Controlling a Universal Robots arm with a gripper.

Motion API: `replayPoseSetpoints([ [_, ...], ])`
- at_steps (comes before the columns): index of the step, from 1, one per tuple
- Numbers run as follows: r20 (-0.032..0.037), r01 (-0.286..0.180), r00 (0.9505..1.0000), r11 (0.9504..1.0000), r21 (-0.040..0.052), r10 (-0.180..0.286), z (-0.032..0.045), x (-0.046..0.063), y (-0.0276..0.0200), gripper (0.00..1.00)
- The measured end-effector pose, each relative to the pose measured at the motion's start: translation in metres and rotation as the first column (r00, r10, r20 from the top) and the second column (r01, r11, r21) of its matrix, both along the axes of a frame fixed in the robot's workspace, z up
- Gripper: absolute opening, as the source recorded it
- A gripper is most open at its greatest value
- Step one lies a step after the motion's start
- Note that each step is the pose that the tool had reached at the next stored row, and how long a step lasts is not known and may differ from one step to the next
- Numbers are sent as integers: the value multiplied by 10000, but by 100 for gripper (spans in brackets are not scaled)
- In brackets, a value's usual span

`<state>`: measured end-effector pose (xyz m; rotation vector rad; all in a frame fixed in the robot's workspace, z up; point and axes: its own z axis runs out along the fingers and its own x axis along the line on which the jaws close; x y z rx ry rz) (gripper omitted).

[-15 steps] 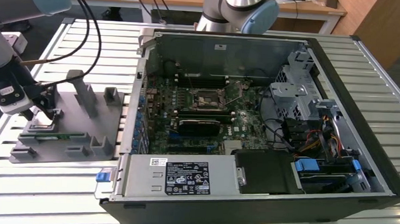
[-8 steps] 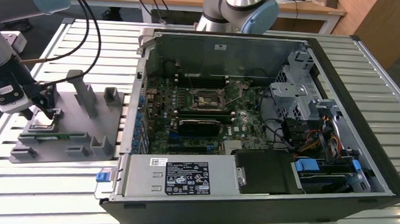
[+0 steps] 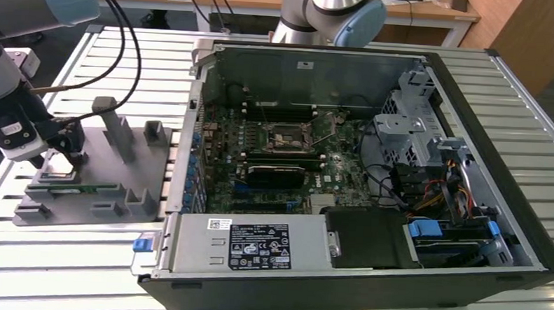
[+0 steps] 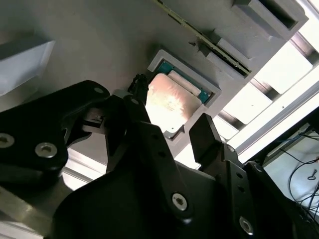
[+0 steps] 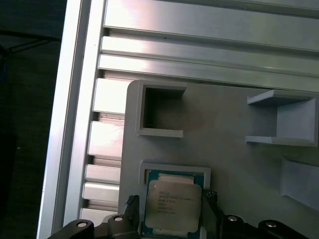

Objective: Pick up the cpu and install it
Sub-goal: 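Pick up the cpu and move it towards the insertion slot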

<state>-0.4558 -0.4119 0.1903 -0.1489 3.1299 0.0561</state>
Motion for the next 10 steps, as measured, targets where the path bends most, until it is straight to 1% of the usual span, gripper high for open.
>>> replayPoseSetpoints([
  [2,0,1,10000,10000,0,-1,-15,-1,0,60],
  [3,-1,1,10000,10000,0,-1,-19,-1,0,67],
  [10,0,1,10000,10000,0,-1,-46,0,0,67],
])
